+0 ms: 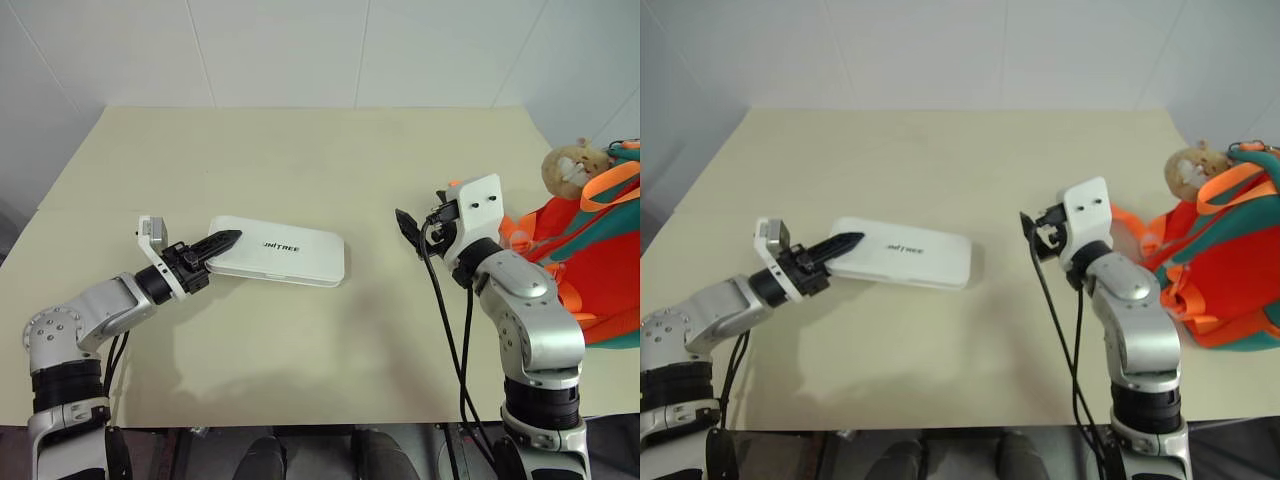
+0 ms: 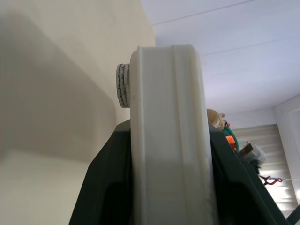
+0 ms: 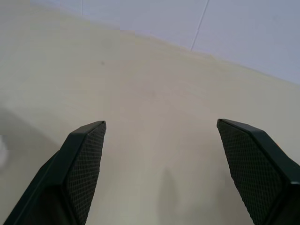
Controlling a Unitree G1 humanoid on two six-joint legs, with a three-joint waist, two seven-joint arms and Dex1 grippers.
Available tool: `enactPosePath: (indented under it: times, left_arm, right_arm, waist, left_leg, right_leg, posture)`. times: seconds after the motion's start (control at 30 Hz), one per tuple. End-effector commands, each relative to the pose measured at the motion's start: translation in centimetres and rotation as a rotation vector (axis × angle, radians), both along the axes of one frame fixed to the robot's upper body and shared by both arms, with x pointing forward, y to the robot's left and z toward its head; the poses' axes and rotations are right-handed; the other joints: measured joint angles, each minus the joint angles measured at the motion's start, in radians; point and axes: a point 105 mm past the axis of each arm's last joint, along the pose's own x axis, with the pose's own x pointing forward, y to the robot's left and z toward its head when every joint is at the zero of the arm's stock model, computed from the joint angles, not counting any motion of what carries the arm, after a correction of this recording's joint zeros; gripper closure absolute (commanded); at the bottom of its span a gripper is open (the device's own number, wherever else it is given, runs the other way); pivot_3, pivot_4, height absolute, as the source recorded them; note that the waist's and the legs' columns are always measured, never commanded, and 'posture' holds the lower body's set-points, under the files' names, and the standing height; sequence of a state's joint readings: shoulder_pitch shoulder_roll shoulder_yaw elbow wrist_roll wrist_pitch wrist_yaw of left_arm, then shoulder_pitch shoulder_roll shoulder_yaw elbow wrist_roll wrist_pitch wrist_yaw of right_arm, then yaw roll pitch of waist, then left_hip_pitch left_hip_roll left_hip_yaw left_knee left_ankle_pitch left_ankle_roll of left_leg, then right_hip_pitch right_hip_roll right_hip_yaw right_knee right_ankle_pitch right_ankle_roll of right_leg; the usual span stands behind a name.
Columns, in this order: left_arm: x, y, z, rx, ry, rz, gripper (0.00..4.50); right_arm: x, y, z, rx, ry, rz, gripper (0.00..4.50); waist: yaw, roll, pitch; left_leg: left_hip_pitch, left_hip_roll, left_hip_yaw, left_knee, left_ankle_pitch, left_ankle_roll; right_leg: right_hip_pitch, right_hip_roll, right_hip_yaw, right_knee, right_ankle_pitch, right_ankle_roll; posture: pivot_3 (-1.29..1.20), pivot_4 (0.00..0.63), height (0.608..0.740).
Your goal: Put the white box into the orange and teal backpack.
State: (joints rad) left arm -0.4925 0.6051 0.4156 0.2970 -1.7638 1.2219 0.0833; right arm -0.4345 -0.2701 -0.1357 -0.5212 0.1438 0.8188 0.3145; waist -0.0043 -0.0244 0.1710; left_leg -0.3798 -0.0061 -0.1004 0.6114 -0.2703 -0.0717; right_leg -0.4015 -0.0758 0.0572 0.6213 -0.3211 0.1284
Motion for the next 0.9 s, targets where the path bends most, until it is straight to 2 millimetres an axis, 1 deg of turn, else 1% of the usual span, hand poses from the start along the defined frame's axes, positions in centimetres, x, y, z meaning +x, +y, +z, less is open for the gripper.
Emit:
enactPosePath:
  times: [0.03,0.1,0.17,0.23,0.37,0.5,0.6,0.8,0.9]
  left_arm:
    - [0.5,0.0,1.5,-0.011,-0.056,-0.029,3.09]
    - [0.8,-0.3,1.6,-0.019,-0.061,-0.048,3.09]
    - [0.9,-0.6,1.8,-0.029,-0.065,-0.081,3.09]
    - [1.0,-0.9,1.9,-0.039,-0.067,-0.100,3.09]
    - [1.3,-1.0,2.1,-0.048,-0.072,-0.120,3.09]
    - [1.9,-1.4,1.5,-0.042,-0.055,-0.123,3.09]
    - [2.0,-1.6,1.2,-0.043,-0.051,-0.129,3.09]
    - [2.2,-1.9,0.9,-0.049,-0.049,-0.135,3.09]
    - [2.2,-2.0,0.8,-0.054,-0.048,-0.137,3.09]
  right_arm:
    - [-1.4,-2.4,1.2,0.098,-0.040,-0.108,0.00]
    - [-1.7,-3.5,0.9,0.125,-0.022,-0.144,0.00]
    - [-2.1,-4.3,0.9,0.128,-0.018,-0.157,0.00]
    - [-2.5,-5.0,1.2,0.159,-0.016,-0.172,0.00]
    - [-3.1,-5.4,1.6,0.208,-0.005,-0.148,0.00]
    - [-4.5,-7.2,1.4,0.242,0.003,-0.148,0.00]
    - [-5.2,-8.5,1.1,0.218,0.001,-0.180,0.00]
    - [-7.0,-10.4,1.0,0.222,-0.016,-0.206,0.00]
    - [-7.8,-10.9,1.0,0.230,-0.016,-0.199,0.00]
  waist:
    - [0.003,0.000,0.000]
    - [0.004,0.000,0.000]
    - [0.002,0.000,0.000]
    - [0.001,0.000,0.000]
    - [-0.008,0.000,0.000]
    - [-0.006,0.000,0.000]
    - [0.000,0.000,0.000]
    - [0.002,0.000,0.000]
    - [0.002,0.000,0.000]
  left_leg:
    - [0.000,0.000,0.000,0.000,0.000,0.000]
    - [-0.001,-0.001,0.000,0.001,0.000,0.000]
    - [-0.003,-0.002,0.000,0.001,0.000,0.001]
    - [-0.006,-0.001,0.001,0.001,0.000,0.000]
    - [-0.008,0.000,0.001,-0.001,0.001,-0.001]
    - [-0.008,0.000,0.001,-0.001,0.001,-0.001]
    - [-0.008,-0.001,0.001,0.000,0.000,0.000]
    - [-0.008,-0.001,0.001,0.001,0.000,0.001]
    - [-0.008,-0.001,0.001,0.001,0.000,0.001]
  right_leg:
    - [0.000,0.000,0.000,0.000,0.000,0.000]
    - [0.000,-0.001,0.000,-0.001,0.000,0.000]
    - [-0.001,-0.002,0.000,-0.001,0.000,0.000]
    - [-0.006,-0.001,0.000,0.000,0.000,0.000]
    - [-0.009,0.000,0.000,0.001,0.000,0.000]
    - [-0.009,-0.001,0.000,0.001,0.000,0.000]
    - [-0.009,-0.001,0.000,0.000,0.000,0.000]
    - [-0.009,-0.001,0.000,0.001,0.000,0.000]
    - [-0.008,-0.001,0.000,0.001,0.000,0.000]
  posture:
    - [0.00,0.150,0.740]
    - [0.00,0.150,0.740]
    - [0.00,0.150,0.740]
    - [0.00,0.150,0.740]
    - [0.00,0.150,0.740]
    - [0.00,0.150,0.740]
    - [0.00,0.150,0.740]
    - [0.00,0.150,0.740]
    - [0.00,0.150,0.740]
